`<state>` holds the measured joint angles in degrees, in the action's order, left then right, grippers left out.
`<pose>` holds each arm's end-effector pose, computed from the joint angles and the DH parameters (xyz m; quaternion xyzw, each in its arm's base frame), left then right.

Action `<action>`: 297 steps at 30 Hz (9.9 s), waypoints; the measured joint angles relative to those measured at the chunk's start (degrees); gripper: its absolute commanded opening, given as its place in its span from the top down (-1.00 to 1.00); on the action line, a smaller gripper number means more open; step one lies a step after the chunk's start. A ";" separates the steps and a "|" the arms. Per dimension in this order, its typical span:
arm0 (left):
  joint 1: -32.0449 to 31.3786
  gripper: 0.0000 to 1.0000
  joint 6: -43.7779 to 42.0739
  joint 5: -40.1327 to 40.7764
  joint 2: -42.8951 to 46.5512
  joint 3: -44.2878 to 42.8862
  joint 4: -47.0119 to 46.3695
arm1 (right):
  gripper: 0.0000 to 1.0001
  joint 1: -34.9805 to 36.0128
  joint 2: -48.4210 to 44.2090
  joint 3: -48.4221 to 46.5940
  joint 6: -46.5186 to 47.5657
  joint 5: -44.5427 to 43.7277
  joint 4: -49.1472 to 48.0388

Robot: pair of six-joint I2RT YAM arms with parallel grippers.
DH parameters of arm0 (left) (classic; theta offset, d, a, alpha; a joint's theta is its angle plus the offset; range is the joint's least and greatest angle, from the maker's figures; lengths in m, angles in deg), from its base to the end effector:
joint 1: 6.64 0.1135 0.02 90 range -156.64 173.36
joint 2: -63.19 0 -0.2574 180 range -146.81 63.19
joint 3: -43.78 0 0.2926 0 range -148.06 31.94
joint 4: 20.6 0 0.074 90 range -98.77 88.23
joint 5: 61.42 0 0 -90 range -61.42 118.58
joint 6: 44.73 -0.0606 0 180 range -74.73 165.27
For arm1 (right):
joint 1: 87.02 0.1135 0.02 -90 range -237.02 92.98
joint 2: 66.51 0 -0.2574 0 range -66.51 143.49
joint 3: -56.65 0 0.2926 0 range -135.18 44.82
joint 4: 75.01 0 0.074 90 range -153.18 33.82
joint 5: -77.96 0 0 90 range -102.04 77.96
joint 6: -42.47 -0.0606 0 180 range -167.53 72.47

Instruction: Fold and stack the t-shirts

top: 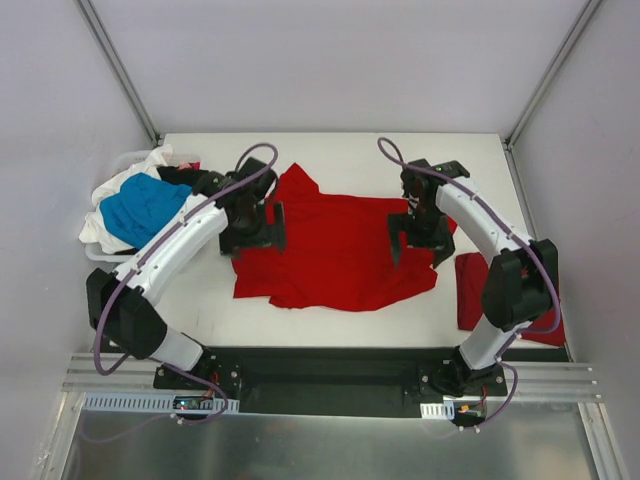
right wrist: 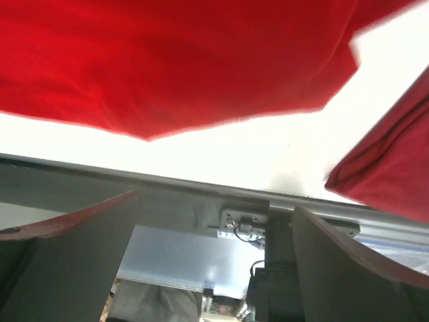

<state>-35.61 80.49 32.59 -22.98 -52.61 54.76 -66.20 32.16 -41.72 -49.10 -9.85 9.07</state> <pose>0.3059 -0.1645 0.3002 -0.0607 0.9741 -0.0854 0.2004 0.3399 0.1317 0.2325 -0.1679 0.9844 0.0282 0.0444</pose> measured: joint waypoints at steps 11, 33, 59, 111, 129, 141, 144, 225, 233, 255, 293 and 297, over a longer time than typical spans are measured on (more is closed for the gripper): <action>-0.17 -0.15 1.18 -1.42 -0.42 16.35 1.05 | 0.99 1.33 -1.66 6.54 -1.97 -2.34 1.95; 8.35 1.00 -3.48 1.99 -35.58 -23.89 -2.14 | 0.99 2.03 22.43 -19.39 -2.71 -1.64 -7.67; 13.35 1.00 -7.80 -14.56 -56.15 -48.28 -21.86 | 0.99 11.47 22.25 -16.92 -7.13 7.23 -24.15; 24.59 -0.13 -1.55 -10.97 -65.77 -59.43 -15.56 | 0.99 13.79 18.23 -12.00 -9.42 11.76 -27.10; 9.22 -0.99 -5.62 -6.27 -45.13 -44.41 -14.47 | 0.99 -0.72 22.95 -31.85 -8.22 1.53 -21.62; 7.50 0.49 -3.54 -6.60 -26.60 -19.19 -14.29 | 0.98 -6.71 32.28 -29.92 -6.29 -2.64 -20.48; 7.65 0.88 -3.26 -6.80 -26.29 -13.64 -13.86 | 0.99 -5.46 32.30 -26.51 -6.25 -0.98 -20.33; 23.58 0.78 -1.60 -7.76 -62.82 -56.24 -4.74 | 0.99 -20.46 48.11 -42.80 -19.52 24.81 -25.68; 25.68 0.76 -1.64 -7.50 -63.78 -57.88 -6.71 | 0.99 -23.06 49.48 -44.57 -20.96 25.11 -28.26; 12.48 0.70 -2.93 -6.71 -38.21 -43.23 -10.64 | 0.99 -14.16 21.99 -34.73 -15.10 23.61 -35.34; 6.01 0.39 -2.58 -7.43 -6.95 10.47 -13.33 | -0.41 -6.51 -3.15 15.34 -8.48 20.35 -30.97; 5.64 0.50 -1.77 -7.43 -0.76 12.39 -12.37 | 0.12 -6.51 -8.48 16.98 -8.26 19.67 -30.82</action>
<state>-29.97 78.72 25.16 -23.74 -40.22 42.39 -72.71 23.68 -24.74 -57.36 9.82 -21.75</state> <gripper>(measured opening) 0.301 0.664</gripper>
